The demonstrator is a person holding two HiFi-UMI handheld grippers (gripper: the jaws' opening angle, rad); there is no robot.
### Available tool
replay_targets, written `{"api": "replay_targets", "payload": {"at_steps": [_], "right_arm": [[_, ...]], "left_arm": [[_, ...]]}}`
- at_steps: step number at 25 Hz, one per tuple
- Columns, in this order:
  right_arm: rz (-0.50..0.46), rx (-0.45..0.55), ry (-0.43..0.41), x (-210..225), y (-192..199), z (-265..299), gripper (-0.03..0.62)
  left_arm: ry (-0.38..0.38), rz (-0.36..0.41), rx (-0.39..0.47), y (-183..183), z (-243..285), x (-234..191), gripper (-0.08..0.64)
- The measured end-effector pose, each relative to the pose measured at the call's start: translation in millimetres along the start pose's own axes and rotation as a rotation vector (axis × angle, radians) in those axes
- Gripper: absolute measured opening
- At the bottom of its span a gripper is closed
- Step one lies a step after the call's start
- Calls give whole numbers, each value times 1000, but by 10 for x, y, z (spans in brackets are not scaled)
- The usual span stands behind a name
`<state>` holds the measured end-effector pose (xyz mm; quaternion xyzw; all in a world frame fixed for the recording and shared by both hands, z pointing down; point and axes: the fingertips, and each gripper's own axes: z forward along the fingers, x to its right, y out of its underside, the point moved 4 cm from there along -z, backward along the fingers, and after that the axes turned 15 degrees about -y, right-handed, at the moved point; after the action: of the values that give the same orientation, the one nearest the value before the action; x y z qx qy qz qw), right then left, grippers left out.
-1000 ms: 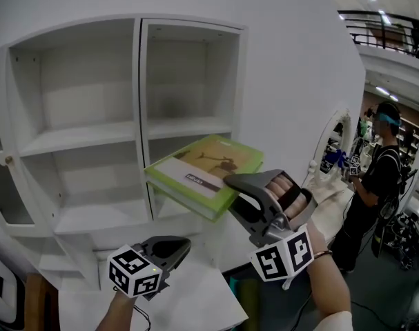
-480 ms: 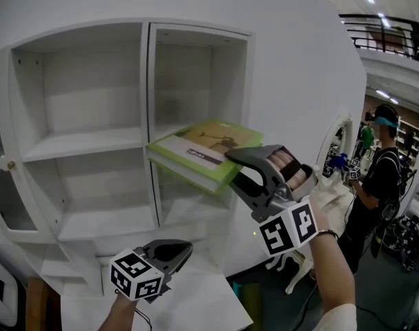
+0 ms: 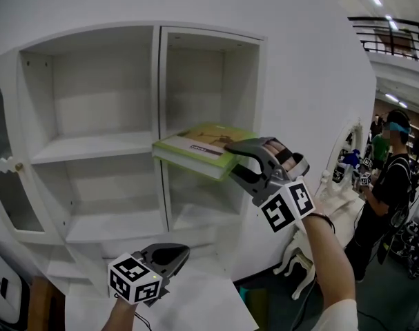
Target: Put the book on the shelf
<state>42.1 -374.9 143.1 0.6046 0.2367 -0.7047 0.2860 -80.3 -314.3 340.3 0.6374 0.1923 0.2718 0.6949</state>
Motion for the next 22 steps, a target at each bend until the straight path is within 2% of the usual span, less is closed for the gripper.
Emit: {"api": "replay_targets", "payload": {"at_steps": [6,14,22], "right_arm": [[17,39,-13,28,145,159,152],[25,30,-30,52,381,353,152],[34,28,-11,58,472,391,152]], "left_arm": [[-29,5,-9,38,-2,-57,8],[-68,8,-9,51,8,-131,8],[-75,0,-17,81,74,-191,8]]}}
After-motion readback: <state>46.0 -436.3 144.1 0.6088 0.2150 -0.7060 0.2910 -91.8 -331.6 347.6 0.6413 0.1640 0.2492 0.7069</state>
